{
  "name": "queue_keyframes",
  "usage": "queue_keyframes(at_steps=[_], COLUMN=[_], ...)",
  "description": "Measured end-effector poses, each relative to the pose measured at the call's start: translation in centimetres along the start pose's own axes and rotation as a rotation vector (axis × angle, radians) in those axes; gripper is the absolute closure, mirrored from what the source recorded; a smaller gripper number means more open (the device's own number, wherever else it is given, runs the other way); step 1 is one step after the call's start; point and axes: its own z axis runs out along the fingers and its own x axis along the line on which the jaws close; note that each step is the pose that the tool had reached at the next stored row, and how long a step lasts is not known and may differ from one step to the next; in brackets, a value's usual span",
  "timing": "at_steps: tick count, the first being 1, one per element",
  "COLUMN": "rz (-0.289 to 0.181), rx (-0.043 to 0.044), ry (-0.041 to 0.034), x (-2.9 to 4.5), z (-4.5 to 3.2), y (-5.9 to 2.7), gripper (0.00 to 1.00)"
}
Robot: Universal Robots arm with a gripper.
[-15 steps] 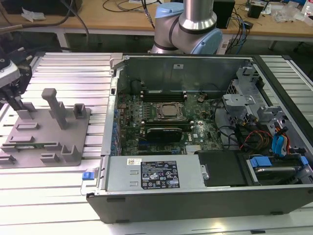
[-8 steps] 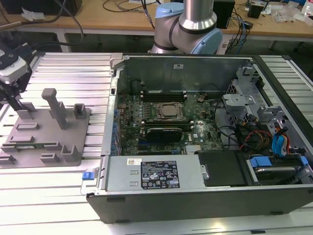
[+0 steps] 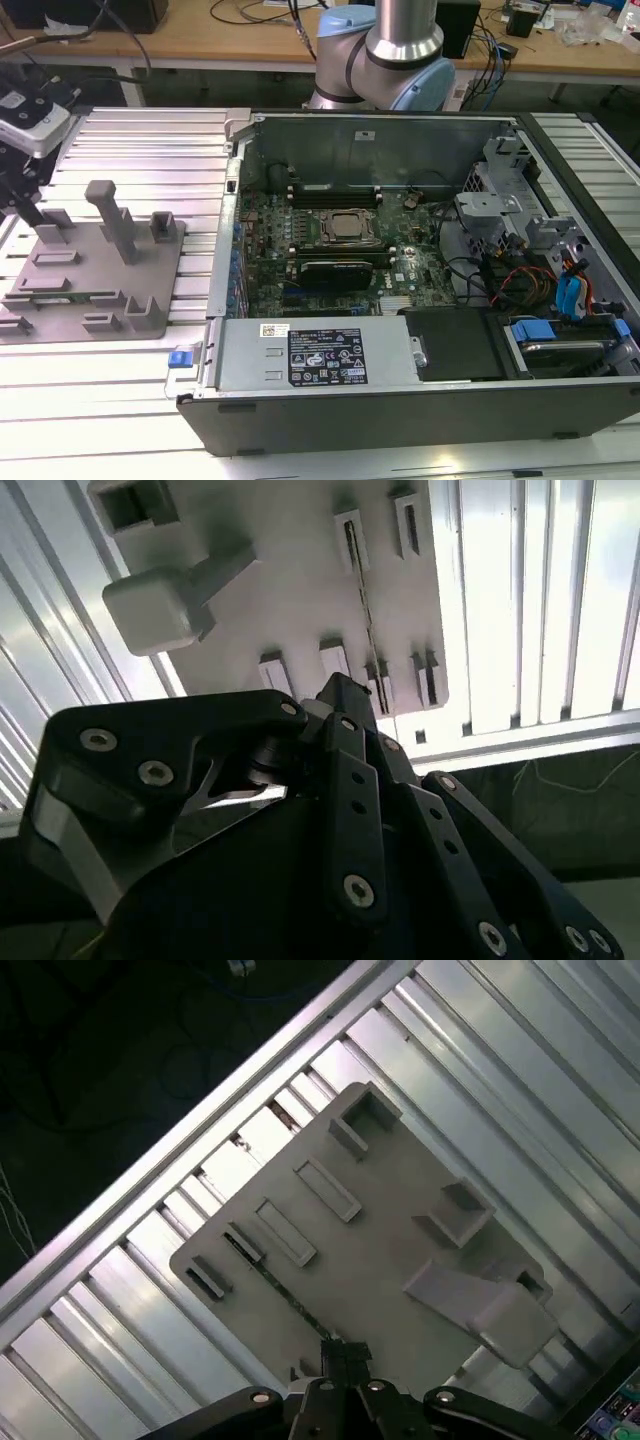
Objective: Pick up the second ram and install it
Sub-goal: 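Pick up the second ram and move it above second insertion slot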
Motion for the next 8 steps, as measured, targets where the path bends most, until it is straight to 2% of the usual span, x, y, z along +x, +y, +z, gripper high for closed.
queue_keyframes(at_steps=[3,8], rz=[-0.14,-0.323], rx=[-0.0033,-0.0079], ry=[0.006,0.0139], x=[0.0,0.0], z=[0.04,0.09], y=[0.0,-0.01], gripper=[0.92,0.92])
